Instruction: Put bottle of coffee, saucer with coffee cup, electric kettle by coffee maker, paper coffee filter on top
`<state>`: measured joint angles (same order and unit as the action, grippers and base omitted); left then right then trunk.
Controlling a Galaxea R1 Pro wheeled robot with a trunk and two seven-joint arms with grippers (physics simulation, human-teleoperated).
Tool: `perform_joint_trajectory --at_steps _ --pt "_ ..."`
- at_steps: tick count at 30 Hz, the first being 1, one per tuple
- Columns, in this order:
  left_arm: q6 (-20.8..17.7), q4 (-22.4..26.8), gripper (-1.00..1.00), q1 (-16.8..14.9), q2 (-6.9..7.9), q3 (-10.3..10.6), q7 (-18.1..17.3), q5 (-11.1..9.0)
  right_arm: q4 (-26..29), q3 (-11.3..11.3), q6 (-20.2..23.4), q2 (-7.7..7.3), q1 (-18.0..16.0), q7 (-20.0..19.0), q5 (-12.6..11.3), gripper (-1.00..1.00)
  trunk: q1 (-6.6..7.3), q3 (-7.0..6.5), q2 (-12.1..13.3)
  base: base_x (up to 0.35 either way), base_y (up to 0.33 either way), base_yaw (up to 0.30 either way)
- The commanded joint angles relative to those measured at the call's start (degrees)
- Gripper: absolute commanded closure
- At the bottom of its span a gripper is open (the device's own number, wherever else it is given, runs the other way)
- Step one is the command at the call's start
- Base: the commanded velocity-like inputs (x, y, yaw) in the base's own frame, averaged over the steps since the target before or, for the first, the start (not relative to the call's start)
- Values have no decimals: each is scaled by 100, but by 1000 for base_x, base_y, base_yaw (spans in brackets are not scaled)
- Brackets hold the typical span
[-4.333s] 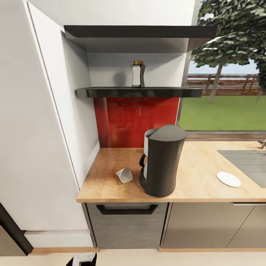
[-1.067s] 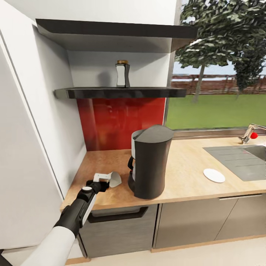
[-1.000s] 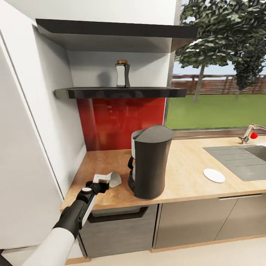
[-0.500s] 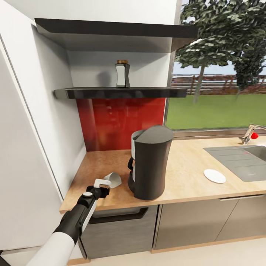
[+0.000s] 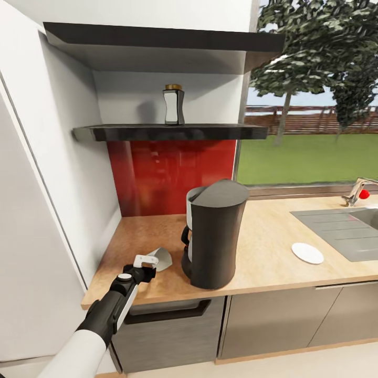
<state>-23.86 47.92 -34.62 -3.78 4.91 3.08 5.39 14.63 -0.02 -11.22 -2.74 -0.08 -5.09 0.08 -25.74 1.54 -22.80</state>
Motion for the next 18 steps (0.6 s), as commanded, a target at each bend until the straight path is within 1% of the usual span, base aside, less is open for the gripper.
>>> perform_joint_trajectory --at_steps 1,6,14,18 --pt "-32 4 -100 -3 0 10 9 56 4 2 -12 -1 -1 -19 1 -100 -4 12 -12 51 -50 0" --pt "-32 -18 -100 -4 3 4 16 58 4 2 -12 -2 -1 -19 1 -100 -4 12 -12 102 -112 0" --pt "-31 -19 -100 -3 9 1 18 63 4 2 -12 1 -1 -18 1 -100 -4 12 -12 19 -10 0" --pt "-31 -26 -100 -1 9 1 18 67 4 2 -12 1 -1 -19 1 -100 -4 12 -12 141 0 0"
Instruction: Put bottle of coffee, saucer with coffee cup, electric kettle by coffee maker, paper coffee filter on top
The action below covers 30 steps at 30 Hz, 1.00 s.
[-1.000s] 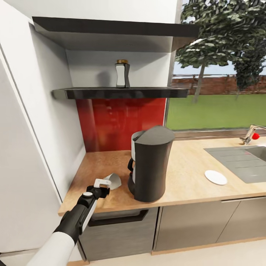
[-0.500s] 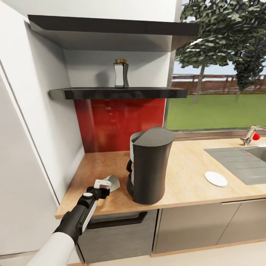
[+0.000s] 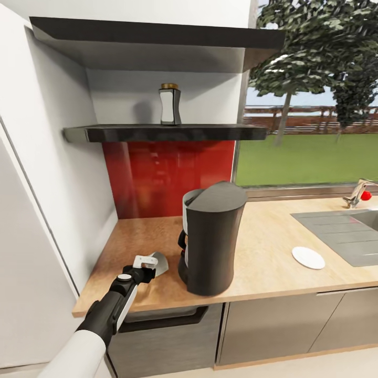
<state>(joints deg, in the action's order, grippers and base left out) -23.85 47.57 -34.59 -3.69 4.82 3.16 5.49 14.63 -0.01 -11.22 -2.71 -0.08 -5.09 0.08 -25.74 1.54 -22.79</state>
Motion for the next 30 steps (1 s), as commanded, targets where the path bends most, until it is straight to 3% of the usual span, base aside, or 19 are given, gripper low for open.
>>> perform_joint_trajectory --at_steps 1,30 --pt "-32 8 -100 -4 0 10 9 57 4 1 -12 -2 -1 -19 0 -100 -4 12 -13 41 0 0" --pt "-32 -2 -100 -4 9 10 9 67 4 1 -12 -2 -1 -19 1 -100 -4 12 -13 60 0 0"
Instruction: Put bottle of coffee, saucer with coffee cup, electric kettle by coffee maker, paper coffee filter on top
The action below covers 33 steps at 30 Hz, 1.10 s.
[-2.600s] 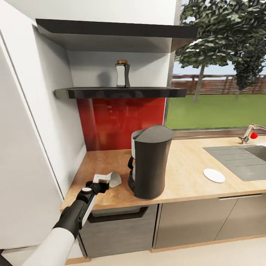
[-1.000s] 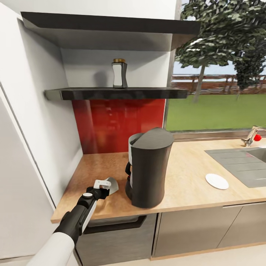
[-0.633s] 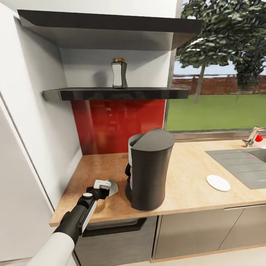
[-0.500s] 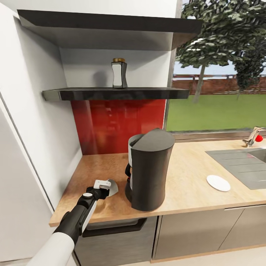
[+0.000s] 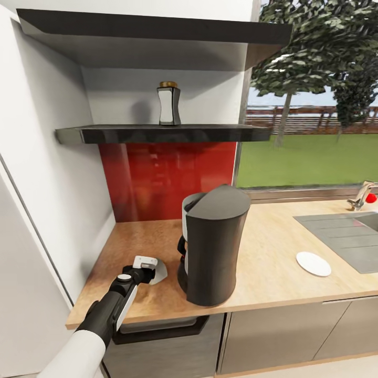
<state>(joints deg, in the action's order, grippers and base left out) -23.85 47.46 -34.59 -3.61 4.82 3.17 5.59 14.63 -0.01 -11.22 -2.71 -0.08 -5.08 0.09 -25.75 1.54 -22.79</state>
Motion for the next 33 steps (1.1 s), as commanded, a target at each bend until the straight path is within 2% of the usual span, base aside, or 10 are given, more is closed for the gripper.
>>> perform_joint_trajectory --at_steps 1,18,22,33 --pt "-32 9 -100 -4 0 10 9 56 4 1 -12 -2 -1 -19 0 -100 -4 12 -13 7 0 0" --pt "-32 9 -100 -4 9 1 9 58 4 1 -12 -2 -1 -19 0 -100 -4 12 -13 39 0 0" --pt "55 -120 -100 0 12 42 6 50 66 -7 -20 24 -19 -28 4 -100 -4 12 -13 0 0 0" --pt "-94 77 -100 -38 35 -5 -43 49 64 -7 -20 25 -19 -28 0 -100 -4 12 -13 0 0 0"
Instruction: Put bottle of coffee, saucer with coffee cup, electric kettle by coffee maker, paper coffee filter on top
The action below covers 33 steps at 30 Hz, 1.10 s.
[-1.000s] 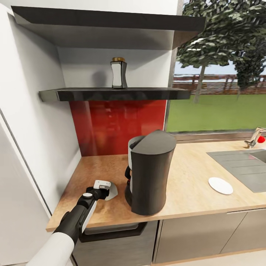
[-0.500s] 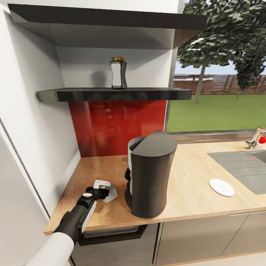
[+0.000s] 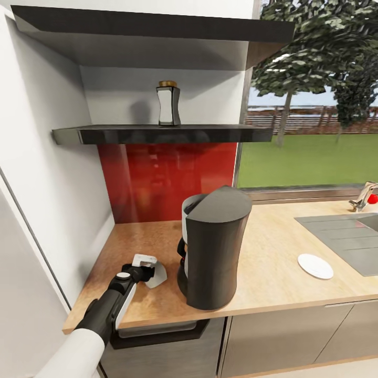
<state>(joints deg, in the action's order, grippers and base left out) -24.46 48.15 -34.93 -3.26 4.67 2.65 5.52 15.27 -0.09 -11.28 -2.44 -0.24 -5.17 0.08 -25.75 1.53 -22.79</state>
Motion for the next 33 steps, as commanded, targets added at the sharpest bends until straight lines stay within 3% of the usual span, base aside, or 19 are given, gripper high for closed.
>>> perform_joint_trajectory --at_steps 1,10,11,33 --pt "-38 9 -100 -9 0 9 8 59 1 1 -15 -2 -2 -17 1 -100 -4 13 -13 0 0 0" --pt "-61 -4 -100 -44 1 7 7 68 3 1 -15 -2 -2 -18 1 -100 -4 13 -13 0 0 0" --pt "-64 -6 100 -47 -4 7 7 68 3 1 -15 -2 -3 -19 1 -100 -4 13 -13 0 0 0" --pt "-58 -8 100 3 -8 7 16 72 3 1 -15 -2 -3 -19 1 -100 -4 13 -13 0 0 0"
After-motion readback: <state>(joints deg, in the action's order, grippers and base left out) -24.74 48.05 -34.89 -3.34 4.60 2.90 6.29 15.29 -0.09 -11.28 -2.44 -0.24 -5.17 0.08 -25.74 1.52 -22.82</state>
